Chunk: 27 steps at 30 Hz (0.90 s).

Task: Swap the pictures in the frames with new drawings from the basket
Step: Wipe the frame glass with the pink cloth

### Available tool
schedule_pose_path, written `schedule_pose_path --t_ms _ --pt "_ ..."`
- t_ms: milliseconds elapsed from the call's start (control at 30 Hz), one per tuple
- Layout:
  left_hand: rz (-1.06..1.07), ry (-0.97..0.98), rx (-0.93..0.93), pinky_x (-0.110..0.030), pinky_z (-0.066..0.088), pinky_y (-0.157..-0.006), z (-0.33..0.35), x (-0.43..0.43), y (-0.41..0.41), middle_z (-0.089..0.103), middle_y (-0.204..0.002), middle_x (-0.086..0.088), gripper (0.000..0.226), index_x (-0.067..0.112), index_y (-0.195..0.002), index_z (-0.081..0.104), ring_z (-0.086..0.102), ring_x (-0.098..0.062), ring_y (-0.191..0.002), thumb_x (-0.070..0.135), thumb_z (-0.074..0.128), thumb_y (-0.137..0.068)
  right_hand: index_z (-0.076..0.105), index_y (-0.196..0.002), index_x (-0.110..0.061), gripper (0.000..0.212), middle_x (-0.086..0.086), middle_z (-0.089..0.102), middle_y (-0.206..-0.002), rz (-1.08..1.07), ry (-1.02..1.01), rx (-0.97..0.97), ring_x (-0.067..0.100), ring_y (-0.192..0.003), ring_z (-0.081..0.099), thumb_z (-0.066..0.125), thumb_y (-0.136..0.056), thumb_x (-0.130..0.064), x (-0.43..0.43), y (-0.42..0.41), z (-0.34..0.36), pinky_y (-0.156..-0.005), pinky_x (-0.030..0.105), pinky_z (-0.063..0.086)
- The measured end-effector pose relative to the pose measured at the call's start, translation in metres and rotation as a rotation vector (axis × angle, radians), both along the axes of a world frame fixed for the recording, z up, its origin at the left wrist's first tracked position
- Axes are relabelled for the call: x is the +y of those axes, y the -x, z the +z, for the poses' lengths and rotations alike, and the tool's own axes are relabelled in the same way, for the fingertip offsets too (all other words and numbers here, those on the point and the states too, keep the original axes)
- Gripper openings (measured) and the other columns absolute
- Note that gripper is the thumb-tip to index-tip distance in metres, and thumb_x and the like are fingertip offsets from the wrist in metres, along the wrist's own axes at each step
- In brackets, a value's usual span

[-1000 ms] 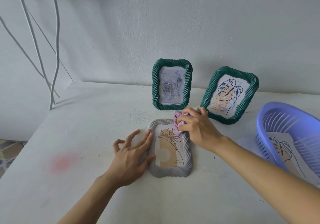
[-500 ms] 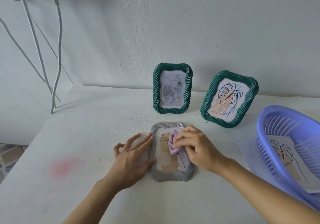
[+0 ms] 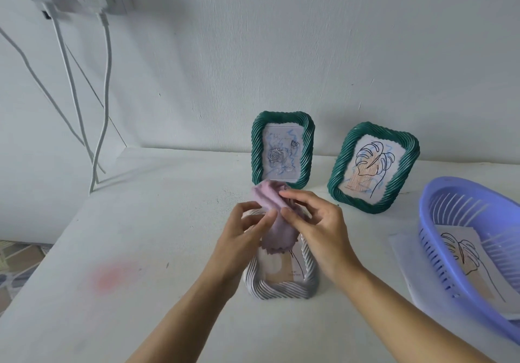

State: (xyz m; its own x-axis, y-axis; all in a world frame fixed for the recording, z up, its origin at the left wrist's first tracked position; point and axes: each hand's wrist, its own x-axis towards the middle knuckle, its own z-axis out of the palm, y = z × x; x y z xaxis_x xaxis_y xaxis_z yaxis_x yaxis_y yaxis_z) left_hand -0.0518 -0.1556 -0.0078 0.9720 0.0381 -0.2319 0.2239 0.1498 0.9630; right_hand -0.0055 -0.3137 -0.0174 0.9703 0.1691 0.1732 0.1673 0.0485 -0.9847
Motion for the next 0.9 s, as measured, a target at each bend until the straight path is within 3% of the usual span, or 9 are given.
schedule_pose_path --t_ms 67,200,333,433,533,633,733,800,900 --pt "0.014 0.080 0.068 -0.046 0.053 -0.096 -0.002 0.000 -0.004 0.073 -0.114 -0.007 0.050 0.016 -0.127 0.056 0.070 -0.025 -0.106 0.036 0.073 -0.085 0.072 -0.112 -0.011 0.028 -0.001 0.072 -0.118 0.034 -0.060 0.019 0.015 -0.119 0.063 0.074 -0.085 -0.004 -0.002 0.003 0.006 -0.102 0.034 0.049" --pt "0.022 0.164 0.058 -0.049 0.052 -0.093 -0.002 0.004 -0.005 0.071 -0.113 -0.022 0.034 0.005 -0.123 0.059 0.068 -0.039 -0.106 0.019 0.066 -0.093 0.072 -0.106 -0.012 0.025 0.007 0.071 -0.113 0.027 -0.068 0.012 0.022 -0.112 0.066 0.076 -0.083 -0.002 -0.003 0.007 0.009 -0.095 0.039 0.054" --pt "0.025 0.402 0.192 -0.054 0.051 -0.095 0.001 0.017 -0.002 0.066 -0.117 -0.032 0.041 0.000 -0.130 0.050 0.065 -0.044 -0.107 0.015 0.064 -0.094 0.072 -0.105 -0.013 0.028 0.010 0.070 -0.114 0.026 -0.084 0.104 0.023 -0.108 0.067 0.080 -0.080 -0.003 0.001 0.010 0.005 -0.095 0.046 0.055" --pt "-0.065 0.473 0.311 -0.049 0.046 -0.101 0.000 0.022 0.004 0.062 -0.126 -0.030 0.044 -0.005 -0.129 0.058 0.062 -0.041 -0.114 0.024 0.060 -0.097 0.071 -0.105 -0.014 0.033 0.010 0.072 -0.108 0.092 -0.136 0.182 0.025 -0.108 0.067 0.084 -0.076 -0.007 0.008 0.016 0.006 -0.093 0.044 0.056" --pt "0.008 0.565 0.354 -0.051 0.045 -0.107 -0.008 0.019 0.014 0.065 -0.127 -0.022 0.045 -0.001 -0.130 0.060 0.062 -0.036 -0.119 0.023 0.066 -0.092 0.071 -0.104 -0.015 0.037 0.010 0.073 -0.102 0.056 -0.100 0.195 0.023 -0.104 0.068 0.086 -0.072 -0.002 0.016 0.022 0.006 -0.089 0.037 0.057" --pt "0.127 0.406 0.257 -0.049 0.051 -0.098 -0.010 0.021 0.021 0.070 -0.119 -0.018 0.043 0.002 -0.126 0.064 0.067 -0.033 -0.112 0.025 0.067 -0.089 0.069 -0.106 -0.026 0.041 -0.001 0.070 -0.108 0.058 0.077 0.214 0.014 -0.103 0.067 0.087 -0.072 -0.014 0.019 0.023 0.005 -0.084 0.029 0.058" --pt "0.076 0.234 0.132 -0.050 0.050 -0.101 0.000 0.019 0.027 0.071 -0.119 -0.015 0.043 0.005 -0.127 0.062 0.067 -0.032 -0.113 0.034 0.060 -0.095 0.063 -0.106 -0.029 0.041 0.001 0.070 -0.100 0.113 0.132 0.274 0.011 -0.092 0.068 0.087 -0.073 -0.034 0.018 0.025 0.006 -0.076 0.026 0.058" --pt "0.051 0.177 0.069 -0.048 0.050 -0.100 0.008 0.016 0.030 0.071 -0.118 -0.015 0.041 0.007 -0.126 0.062 0.068 -0.030 -0.112 0.037 0.053 -0.099 0.064 -0.107 -0.024 0.040 0.008 0.073 -0.094 0.128 0.090 0.326 0.017 -0.085 0.070 0.085 -0.074 -0.034 0.018 0.027 0.008 -0.069 0.031 0.057" --pt "0.075 0.154 0.021 -0.049 0.049 -0.102 0.016 0.016 0.030 0.071 -0.120 -0.012 0.036 0.012 -0.125 0.064 0.066 -0.027 -0.115 0.035 0.050 -0.100 0.067 -0.112 -0.015 0.036 0.012 0.075 -0.100 0.171 -0.075 0.435 0.028 -0.093 0.073 0.080 -0.080 -0.024 0.016 0.027 0.012 -0.077 0.043 0.058"
